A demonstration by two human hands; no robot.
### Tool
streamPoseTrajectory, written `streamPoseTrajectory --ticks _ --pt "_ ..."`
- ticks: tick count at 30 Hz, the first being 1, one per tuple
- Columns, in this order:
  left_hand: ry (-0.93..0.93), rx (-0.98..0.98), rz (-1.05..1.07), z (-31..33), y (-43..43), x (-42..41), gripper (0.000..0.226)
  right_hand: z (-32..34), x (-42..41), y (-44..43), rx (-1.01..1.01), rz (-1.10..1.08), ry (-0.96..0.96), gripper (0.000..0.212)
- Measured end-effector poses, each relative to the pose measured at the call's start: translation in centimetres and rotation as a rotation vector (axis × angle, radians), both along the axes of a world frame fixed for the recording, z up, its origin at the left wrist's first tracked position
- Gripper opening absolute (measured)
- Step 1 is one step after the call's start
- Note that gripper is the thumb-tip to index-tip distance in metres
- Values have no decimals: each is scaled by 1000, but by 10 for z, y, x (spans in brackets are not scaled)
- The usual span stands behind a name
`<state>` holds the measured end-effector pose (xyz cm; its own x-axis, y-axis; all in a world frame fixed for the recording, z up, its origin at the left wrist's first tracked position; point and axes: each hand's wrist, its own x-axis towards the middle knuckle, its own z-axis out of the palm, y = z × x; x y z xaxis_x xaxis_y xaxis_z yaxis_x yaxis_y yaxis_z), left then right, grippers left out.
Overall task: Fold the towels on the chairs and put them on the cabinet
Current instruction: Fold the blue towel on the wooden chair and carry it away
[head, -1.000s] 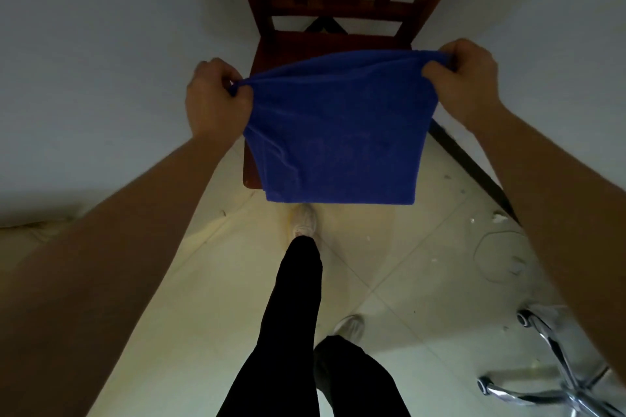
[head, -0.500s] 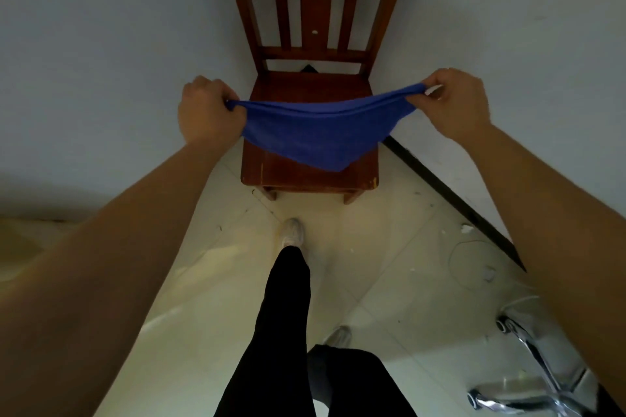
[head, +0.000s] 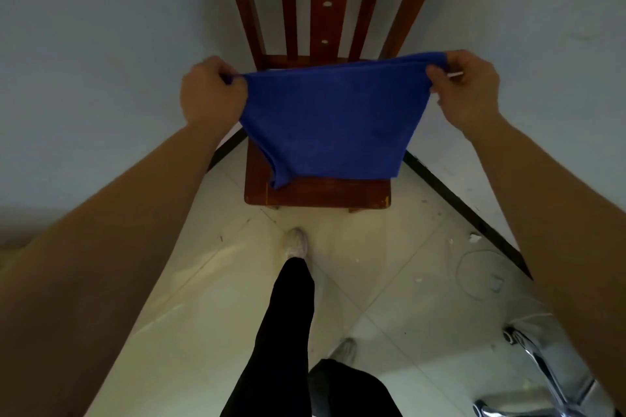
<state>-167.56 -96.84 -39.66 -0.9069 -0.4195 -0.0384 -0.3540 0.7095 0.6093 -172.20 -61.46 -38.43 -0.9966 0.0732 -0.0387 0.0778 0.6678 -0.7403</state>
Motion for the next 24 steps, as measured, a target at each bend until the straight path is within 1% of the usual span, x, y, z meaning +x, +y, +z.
streamPoseTrajectory --ticks 2,5,8,10,12,14,16,17,20,22,24 --pt "125 -40 24 -3 -4 -15 21 -5 -13 -3 68 -2 61 25" --pt "234 -161 -37 -16 -6 -15 21 -17 -16 1 259 87 163 28" --pt "241 -267 -118 -43 -7 10 15 -35 -4 7 371 184 185 27" --pt "211 -320 -216 -69 -8 39 12 -53 12 11 429 234 144 26" --pt "107 -389 -344 -101 -6 71 13 -80 33 17 496 310 59 25" --pt "-67 -458 -487 -130 -2 102 18 -112 57 22 591 397 -86 25" --pt "-334 -540 -626 -161 6 123 26 -151 76 23 686 464 -234 25" --pt "-461 -552 -676 -168 11 130 30 -162 83 21 715 482 -312 25" --pt "-766 -566 -776 -194 26 149 35 -200 111 12 828 561 -521 24" --pt "-879 -550 -794 -207 31 163 36 -214 134 8 887 593 -616 24" --pt "-933 -510 -776 -213 31 171 36 -220 148 6 906 604 -668 25"
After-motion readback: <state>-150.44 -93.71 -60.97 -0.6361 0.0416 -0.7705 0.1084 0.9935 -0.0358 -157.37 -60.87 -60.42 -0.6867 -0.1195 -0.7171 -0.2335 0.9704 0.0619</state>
